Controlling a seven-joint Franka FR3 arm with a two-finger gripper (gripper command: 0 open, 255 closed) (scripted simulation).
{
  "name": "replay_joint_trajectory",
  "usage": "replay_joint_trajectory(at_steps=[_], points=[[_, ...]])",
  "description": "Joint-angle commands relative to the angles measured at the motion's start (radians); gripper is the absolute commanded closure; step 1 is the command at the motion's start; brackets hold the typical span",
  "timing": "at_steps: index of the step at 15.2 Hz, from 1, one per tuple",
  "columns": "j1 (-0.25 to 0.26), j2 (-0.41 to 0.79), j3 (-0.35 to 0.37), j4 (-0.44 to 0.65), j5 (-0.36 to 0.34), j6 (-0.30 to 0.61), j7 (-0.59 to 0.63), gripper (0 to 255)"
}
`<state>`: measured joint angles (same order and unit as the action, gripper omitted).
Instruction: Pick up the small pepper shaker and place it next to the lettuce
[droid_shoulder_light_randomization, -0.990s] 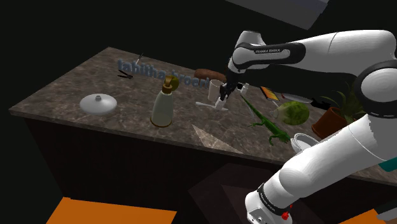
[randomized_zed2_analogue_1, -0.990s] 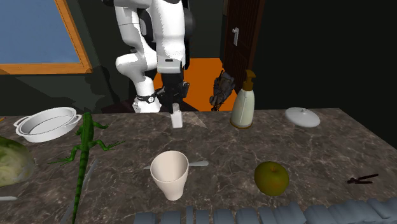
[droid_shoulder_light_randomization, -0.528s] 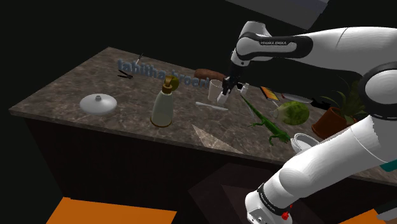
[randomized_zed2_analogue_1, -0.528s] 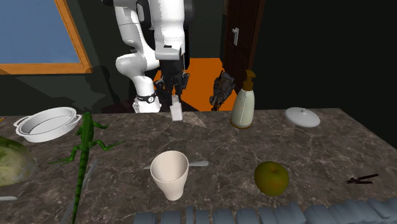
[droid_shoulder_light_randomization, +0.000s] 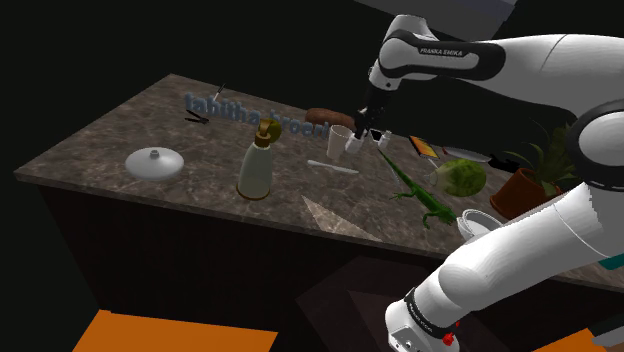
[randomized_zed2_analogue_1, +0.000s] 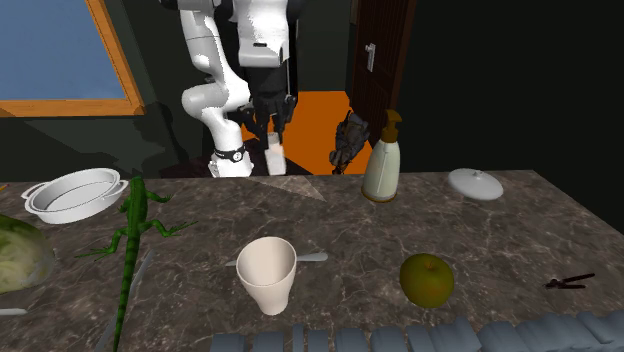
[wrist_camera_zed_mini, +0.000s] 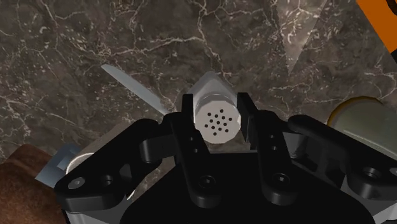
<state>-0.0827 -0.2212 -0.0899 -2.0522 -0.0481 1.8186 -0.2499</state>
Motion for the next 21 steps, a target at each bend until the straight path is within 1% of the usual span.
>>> replay_joint_trajectory(at_steps=[1,14,21], points=[[0.001,0.001,0.001,0.028,0.001,-0.027,0.000,255],[0.002,0.014,0.003,0.211,0.003,-0.197,-0.005,255],[-0.067,0.005,-0.101,0.204,-0.022,-0.192,-0.174,255]])
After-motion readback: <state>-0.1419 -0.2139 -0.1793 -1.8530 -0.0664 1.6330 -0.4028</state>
